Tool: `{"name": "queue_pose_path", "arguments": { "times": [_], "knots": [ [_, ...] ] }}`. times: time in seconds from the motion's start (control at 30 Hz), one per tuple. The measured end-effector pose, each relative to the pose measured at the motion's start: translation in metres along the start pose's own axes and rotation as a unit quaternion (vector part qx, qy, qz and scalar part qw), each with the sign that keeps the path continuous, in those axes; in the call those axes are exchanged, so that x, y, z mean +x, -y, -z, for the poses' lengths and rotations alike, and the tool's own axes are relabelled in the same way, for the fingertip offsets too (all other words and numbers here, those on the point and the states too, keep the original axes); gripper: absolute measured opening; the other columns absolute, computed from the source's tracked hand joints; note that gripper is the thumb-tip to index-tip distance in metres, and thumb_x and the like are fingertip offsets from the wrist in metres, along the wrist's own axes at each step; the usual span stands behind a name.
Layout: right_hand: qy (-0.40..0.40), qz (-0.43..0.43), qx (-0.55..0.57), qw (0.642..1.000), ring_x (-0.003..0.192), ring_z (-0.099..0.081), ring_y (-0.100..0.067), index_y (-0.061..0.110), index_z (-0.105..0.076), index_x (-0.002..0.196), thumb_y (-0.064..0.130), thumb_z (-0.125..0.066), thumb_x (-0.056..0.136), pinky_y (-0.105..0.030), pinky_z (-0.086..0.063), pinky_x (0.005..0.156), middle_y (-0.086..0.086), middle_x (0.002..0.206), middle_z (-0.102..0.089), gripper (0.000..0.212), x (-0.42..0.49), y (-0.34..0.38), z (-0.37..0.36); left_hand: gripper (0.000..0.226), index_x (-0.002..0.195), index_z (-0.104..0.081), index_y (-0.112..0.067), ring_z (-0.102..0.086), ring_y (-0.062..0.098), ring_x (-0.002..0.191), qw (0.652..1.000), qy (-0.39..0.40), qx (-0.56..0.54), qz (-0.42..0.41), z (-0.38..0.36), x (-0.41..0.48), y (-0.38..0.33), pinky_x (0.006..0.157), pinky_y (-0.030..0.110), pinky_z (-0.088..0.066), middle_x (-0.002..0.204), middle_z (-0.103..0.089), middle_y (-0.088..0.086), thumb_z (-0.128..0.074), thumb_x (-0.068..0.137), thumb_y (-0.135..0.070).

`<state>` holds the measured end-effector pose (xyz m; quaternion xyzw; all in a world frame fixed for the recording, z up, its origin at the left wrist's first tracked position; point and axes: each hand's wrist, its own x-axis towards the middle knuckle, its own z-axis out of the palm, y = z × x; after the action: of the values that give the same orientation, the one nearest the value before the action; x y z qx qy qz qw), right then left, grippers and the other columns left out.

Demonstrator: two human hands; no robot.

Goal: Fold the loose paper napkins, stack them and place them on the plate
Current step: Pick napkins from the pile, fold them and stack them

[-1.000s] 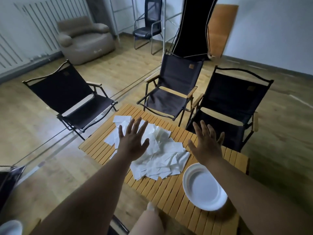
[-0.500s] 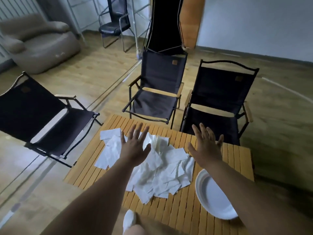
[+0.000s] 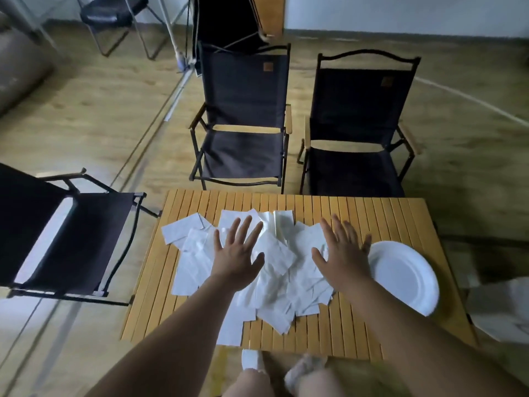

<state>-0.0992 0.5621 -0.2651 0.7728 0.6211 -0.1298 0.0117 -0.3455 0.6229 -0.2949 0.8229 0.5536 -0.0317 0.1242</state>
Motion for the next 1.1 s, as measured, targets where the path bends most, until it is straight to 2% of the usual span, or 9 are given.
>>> {"name": "queue_pose_path", "arguments": {
  "times": [0.1, 0.23, 0.37, 0.53, 0.7, 0.87, 1.0, 1.1],
  "knots": [
    [0.006, 0.006, -0.005, 1.0, 0.154, -0.001, -0.025, 0.038, 0.001, 0.158, 0.059, -0.032, 0.099, -0.063, 0.001, 0.119, 0.003, 0.168, 0.003, 0.071, 0.001, 0.004, -0.014, 0.071, 0.155, 0.006, -0.043, 0.015, 0.02, 0.152, 1.0, 0.011, -0.009, -0.004, -0.016, -0.005, 0.004, 0.117, 0.059, 0.012, 0.166, 0.01, -0.007, -0.03, 0.097, -0.059],
    [0.008, 0.012, -0.014, 1.0, 0.154, -0.005, -0.026, 0.037, -0.003, 0.158, 0.061, -0.032, 0.098, -0.065, -0.002, 0.118, 0.002, 0.168, -0.003, 0.071, 0.0, 0.001, -0.029, 0.07, 0.155, 0.007, -0.042, 0.016, 0.02, 0.152, 1.0, 0.025, -0.005, -0.005, -0.03, -0.018, 0.006, 0.115, 0.058, 0.014, 0.166, 0.011, -0.007, -0.016, 0.092, -0.063],
    [0.024, 0.026, -0.025, 0.999, 0.154, -0.002, -0.026, 0.036, -0.002, 0.158, 0.062, -0.029, 0.098, -0.066, -0.004, 0.119, 0.002, 0.168, 0.0, 0.071, -0.001, -0.006, -0.037, 0.07, 0.155, 0.005, -0.042, 0.015, 0.02, 0.152, 1.0, 0.025, -0.01, 0.009, -0.038, -0.03, 0.002, 0.116, 0.059, 0.014, 0.166, 0.011, -0.006, -0.03, 0.097, -0.058],
    [0.027, 0.041, -0.027, 0.998, 0.154, -0.001, -0.027, 0.036, -0.001, 0.158, 0.061, -0.029, 0.098, -0.063, 0.0, 0.119, 0.001, 0.168, 0.0, 0.071, 0.001, -0.012, -0.039, 0.071, 0.155, 0.003, -0.041, 0.013, 0.021, 0.153, 0.999, 0.017, -0.02, 0.028, -0.047, -0.037, -0.006, 0.117, 0.06, 0.012, 0.166, 0.008, -0.006, -0.019, 0.092, -0.063],
    [0.041, 0.04, -0.028, 0.998, 0.155, 0.001, -0.026, 0.037, -0.001, 0.158, 0.065, -0.017, 0.092, -0.063, 0.002, 0.12, 0.002, 0.168, 0.004, 0.073, 0.0, -0.016, -0.046, 0.07, 0.155, 0.006, -0.042, 0.016, 0.02, 0.152, 0.999, 0.027, -0.023, 0.038, -0.056, -0.034, -0.015, 0.117, 0.059, 0.014, 0.166, 0.012, -0.006, -0.029, 0.097, -0.059],
    [0.049, 0.034, -0.022, 0.998, 0.155, 0.001, -0.026, 0.037, -0.003, 0.158, 0.064, -0.016, 0.091, -0.064, 0.001, 0.118, 0.002, 0.168, 0.002, 0.073, -0.001, -0.019, -0.062, 0.072, 0.154, 0.009, -0.044, 0.014, 0.022, 0.152, 0.999, 0.033, -0.007, 0.029, -0.071, -0.022, -0.02, 0.116, 0.06, 0.012, 0.166, 0.013, -0.006, -0.029, 0.096, -0.061],
    [0.055, 0.025, -0.02, 0.998, 0.155, 0.002, -0.025, 0.038, 0.0, 0.158, 0.061, -0.028, 0.098, -0.064, 0.001, 0.118, 0.003, 0.168, 0.004, 0.07, -0.004, -0.018, -0.083, 0.071, 0.153, 0.01, -0.046, 0.016, 0.022, 0.152, 0.999, 0.038, -0.007, 0.019, -0.089, -0.018, -0.017, 0.115, 0.06, 0.015, 0.165, 0.015, -0.007, -0.029, 0.096, -0.063],
    [0.057, 0.014, -0.013, 0.998, 0.155, 0.002, -0.025, 0.038, 0.0, 0.158, 0.061, -0.03, 0.098, -0.064, 0.003, 0.118, 0.002, 0.168, 0.005, 0.071, -0.007, -0.016, -0.104, 0.071, 0.153, 0.011, -0.046, 0.02, 0.022, 0.151, 0.999, 0.052, -0.006, 0.008, -0.108, -0.019, -0.01, 0.116, 0.063, 0.012, 0.165, 0.018, -0.008, -0.029, 0.097, -0.063]
  ]
}}
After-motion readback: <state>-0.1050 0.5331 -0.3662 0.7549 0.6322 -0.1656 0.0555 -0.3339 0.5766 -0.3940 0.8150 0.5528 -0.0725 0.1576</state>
